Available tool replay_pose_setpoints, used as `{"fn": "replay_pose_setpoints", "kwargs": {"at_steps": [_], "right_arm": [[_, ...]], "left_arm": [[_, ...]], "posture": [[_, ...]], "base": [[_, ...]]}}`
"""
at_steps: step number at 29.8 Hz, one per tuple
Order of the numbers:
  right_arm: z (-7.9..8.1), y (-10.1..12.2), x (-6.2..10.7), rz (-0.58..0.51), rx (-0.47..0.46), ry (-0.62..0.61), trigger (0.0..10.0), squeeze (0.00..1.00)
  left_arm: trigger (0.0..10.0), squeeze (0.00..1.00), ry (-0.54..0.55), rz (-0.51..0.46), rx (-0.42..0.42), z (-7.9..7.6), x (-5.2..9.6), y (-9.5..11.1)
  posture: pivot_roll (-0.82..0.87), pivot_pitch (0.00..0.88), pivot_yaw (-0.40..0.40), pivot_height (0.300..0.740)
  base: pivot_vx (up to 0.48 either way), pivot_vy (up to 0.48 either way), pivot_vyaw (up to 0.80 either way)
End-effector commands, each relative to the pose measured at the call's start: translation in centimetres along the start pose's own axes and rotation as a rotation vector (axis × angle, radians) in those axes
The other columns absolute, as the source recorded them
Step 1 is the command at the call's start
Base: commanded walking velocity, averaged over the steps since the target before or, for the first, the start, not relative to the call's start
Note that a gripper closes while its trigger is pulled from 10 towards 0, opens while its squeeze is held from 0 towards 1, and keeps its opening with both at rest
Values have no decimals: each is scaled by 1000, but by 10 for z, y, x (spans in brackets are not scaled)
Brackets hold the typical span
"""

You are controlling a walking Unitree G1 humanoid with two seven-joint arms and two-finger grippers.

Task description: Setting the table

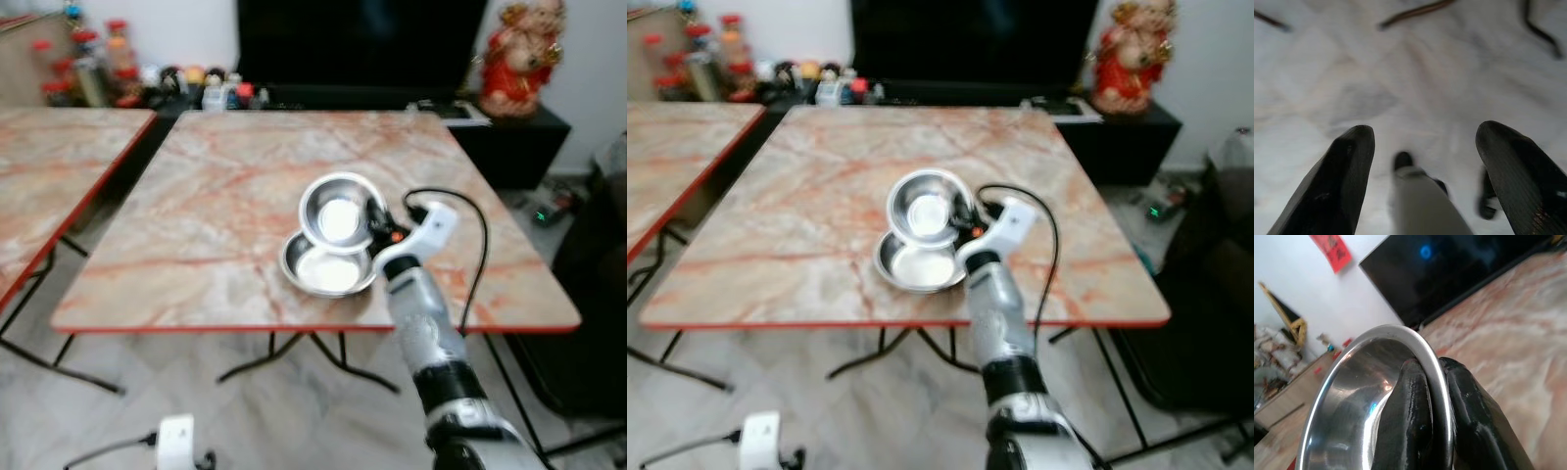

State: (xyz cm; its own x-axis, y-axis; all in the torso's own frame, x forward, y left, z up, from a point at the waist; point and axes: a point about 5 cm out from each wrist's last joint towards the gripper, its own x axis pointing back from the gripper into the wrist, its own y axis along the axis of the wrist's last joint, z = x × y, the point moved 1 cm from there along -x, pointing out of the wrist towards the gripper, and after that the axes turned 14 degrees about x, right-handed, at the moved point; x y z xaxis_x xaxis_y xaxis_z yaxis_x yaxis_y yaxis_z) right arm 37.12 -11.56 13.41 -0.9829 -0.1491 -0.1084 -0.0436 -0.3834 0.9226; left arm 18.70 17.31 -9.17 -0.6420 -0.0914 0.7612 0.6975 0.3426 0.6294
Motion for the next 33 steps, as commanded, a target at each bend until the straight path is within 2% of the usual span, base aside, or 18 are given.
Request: {"fn": "replay_pose_setpoints", "kwargs": {"at_steps": [1, 16, 20, 28, 33], "right_arm": [[19, 3, -6, -12, -6, 50, 10000, 0], [21, 0, -5, -5, 7, 65, 10000, 0], [21, -5, -2, 13, 50, 77, 10000, 0], [20, -11, 2, 38, 43, 64, 10000, 0], [22, -18, 4, 90, 57, 70, 10000, 0]], "left_arm": [[10000, 0, 41, -1, -8, 16, 1, 2], [10000, 0, 42, 1, -11, 16, 1, 2], [10000, 0, 44, -6, -5, 17, 1, 2], [10000, 0, 47, 2, -14, 19, 2, 0], [10000, 0, 51, 8, -19, 21, 2, -2]], "posture": [[-25, 0, -51, 740], [-24, 0, -50, 740], [-23, 0, -49, 740], [-23, 0, -44, 740], [-21, 0, -42, 740]], "base": [[259, 0, 0], [261, 0, 0], [0, 0, 0], [0, 0, 0], [0, 0, 0]]}}
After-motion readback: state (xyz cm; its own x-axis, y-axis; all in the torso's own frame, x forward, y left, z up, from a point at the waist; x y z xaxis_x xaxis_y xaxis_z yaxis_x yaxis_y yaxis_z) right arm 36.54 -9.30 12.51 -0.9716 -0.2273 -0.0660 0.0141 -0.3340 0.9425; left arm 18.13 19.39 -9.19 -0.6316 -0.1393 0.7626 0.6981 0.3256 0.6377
